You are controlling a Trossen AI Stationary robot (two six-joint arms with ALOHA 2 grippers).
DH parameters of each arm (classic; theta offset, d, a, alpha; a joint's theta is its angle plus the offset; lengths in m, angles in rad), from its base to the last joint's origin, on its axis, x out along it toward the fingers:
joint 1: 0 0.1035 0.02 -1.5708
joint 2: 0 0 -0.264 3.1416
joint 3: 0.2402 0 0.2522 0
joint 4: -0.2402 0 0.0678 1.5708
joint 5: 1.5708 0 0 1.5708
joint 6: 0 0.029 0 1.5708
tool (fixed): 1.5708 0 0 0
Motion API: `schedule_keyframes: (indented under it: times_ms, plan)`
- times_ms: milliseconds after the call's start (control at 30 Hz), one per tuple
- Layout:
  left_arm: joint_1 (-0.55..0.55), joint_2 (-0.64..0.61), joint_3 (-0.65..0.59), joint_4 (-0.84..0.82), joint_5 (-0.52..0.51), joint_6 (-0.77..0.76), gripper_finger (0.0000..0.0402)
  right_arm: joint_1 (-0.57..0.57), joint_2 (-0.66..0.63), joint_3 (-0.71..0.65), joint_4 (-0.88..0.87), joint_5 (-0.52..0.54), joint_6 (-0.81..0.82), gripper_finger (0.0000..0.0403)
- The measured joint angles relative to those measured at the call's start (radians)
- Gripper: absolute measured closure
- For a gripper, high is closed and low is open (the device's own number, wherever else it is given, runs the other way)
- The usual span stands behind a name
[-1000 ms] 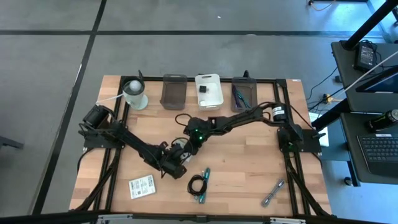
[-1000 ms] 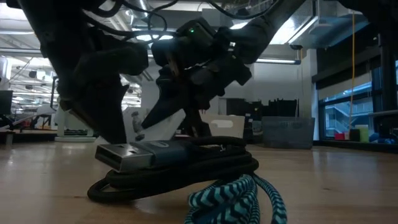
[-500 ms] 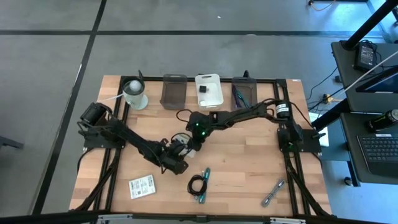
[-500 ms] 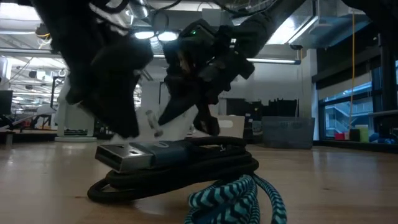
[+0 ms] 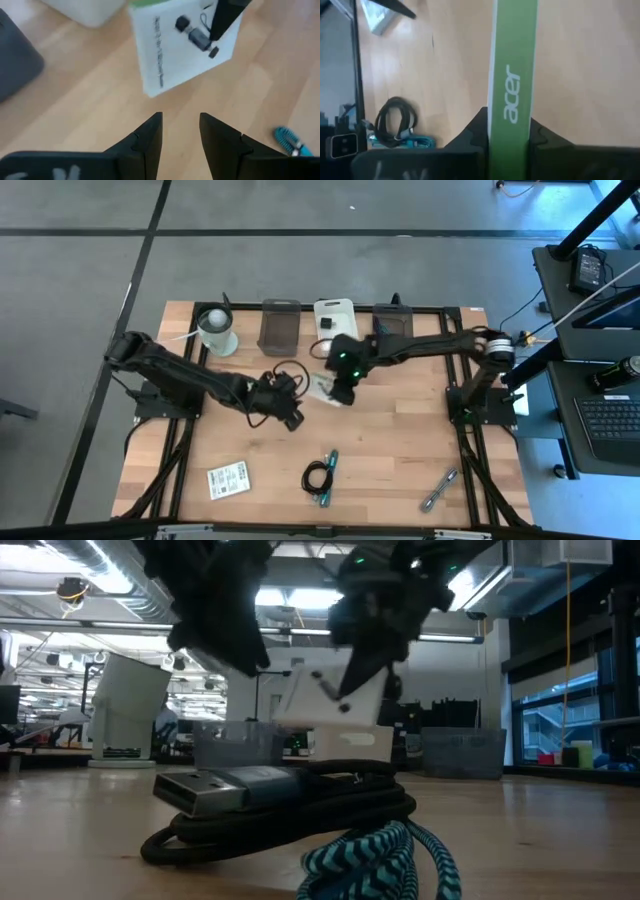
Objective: Pick and place items into bin
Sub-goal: Put the card reader box into the left black bin
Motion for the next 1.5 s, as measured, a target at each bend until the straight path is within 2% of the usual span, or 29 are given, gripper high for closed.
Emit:
schedule_keyframes:
  times_ms: [133,300,400,500,633,767,867,967,1067,1267,1400,1500]
  plan:
    - [0.028,-0.061,0.0,-0.003,-0.013,0.005,0.0277,-0.054,-0.142,-0.112,0.072,0.002,0.005,0.0357]
    - [0.049,-0.111,0.0,-0.017,-0.039,0.072,0.0277,-0.125,-0.272,-0.214,0.287,-0.022,0.047,0.0357]
    - [0.067,-0.116,0.0,-0.039,0.013,0.129,0.0277,-0.159,-0.263,-0.215,0.424,-0.075,0.099,0.0357]
    - [0.094,-0.116,0.0,-0.105,0.088,0.163,0.0277,-0.174,-0.188,-0.158,0.486,-0.078,0.143,0.0358]
    - [0.112,-0.116,0.0,-0.214,0.081,0.203,0.0277,-0.184,-0.041,-0.012,0.479,-0.081,0.185,0.0358]
    - [0.124,-0.132,0.0,-0.328,0.071,0.285,0.0277,-0.188,0.123,0.2,0.431,-0.079,0.188,0.0358]
    - [0.143,-0.16,-0.014,-0.404,0.07,0.34,0.0277,-0.188,0.247,0.383,0.352,-0.012,0.189,0.0358]
    - [0.177,-0.228,-0.077,-0.404,0.065,0.394,0.0277,-0.195,0.362,0.558,0.295,0.075,0.215,0.0358]
    - [0.23,-0.321,-0.166,-0.386,0.102,0.432,0.0277,-0.21,0.468,0.713,0.261,0.144,0.281,0.0358]
    - [0.324,-0.531,-0.299,-0.366,0.151,0.451,0.0277,-0.23,0.667,0.984,0.093,0.241,0.404,0.0358]
    - [0.363,-0.63,-0.321,-0.36,0.169,0.496,0.0277,-0.229,0.766,1.1,0.037,0.24,0.483,0.0358]
    - [0.384,-0.674,-0.322,-0.341,0.169,0.549,0.0277,-0.226,0.789,1.11,0.041,0.257,0.528,0.0357]
